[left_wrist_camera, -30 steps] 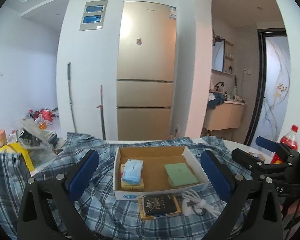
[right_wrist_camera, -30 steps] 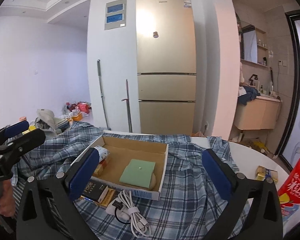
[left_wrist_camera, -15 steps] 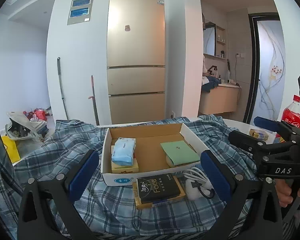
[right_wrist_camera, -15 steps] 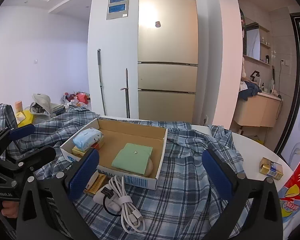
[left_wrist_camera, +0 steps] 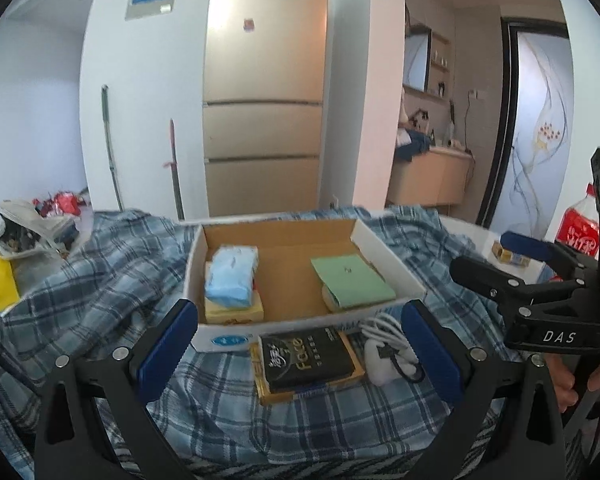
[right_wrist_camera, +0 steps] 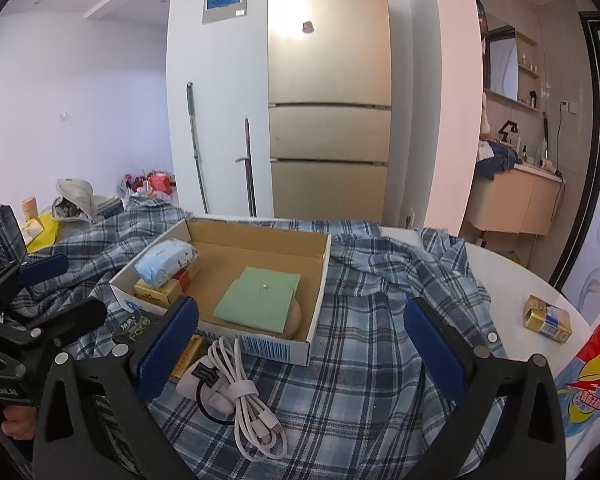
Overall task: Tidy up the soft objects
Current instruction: 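Move left tool to the black Face pack while right approaches the white cable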
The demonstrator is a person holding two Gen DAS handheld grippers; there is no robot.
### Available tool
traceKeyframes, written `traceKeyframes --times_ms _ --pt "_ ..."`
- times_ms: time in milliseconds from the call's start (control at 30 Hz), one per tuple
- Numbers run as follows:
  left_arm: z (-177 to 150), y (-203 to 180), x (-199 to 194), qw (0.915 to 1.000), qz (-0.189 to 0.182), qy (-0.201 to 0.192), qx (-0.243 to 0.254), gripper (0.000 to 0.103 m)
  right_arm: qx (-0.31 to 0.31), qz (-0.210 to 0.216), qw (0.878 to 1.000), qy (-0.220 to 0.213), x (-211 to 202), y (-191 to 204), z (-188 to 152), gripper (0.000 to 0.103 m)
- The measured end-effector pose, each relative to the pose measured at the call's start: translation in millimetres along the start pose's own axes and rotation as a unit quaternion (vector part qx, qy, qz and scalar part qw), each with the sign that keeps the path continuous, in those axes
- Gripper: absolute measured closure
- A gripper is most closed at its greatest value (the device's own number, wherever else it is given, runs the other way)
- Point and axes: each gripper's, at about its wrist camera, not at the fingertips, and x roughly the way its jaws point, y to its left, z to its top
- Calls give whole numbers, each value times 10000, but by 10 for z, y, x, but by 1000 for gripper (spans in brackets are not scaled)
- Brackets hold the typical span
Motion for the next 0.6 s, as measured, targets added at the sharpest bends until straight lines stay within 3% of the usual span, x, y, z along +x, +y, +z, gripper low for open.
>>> traceKeyframes --times_ms 200,367,600 --pt "-42 -10 282 9975 -144 689 -5 0 -105 -143 9992 351 146 48 -21 2" --pt "-102 46 498 9924 -230 1197 -147 2 -179 -143 9983 540 218 77 -43 16" --pt "-150 -34 593 9894 -125 1446 40 6 -253 60 9955 908 340 113 -79 29"
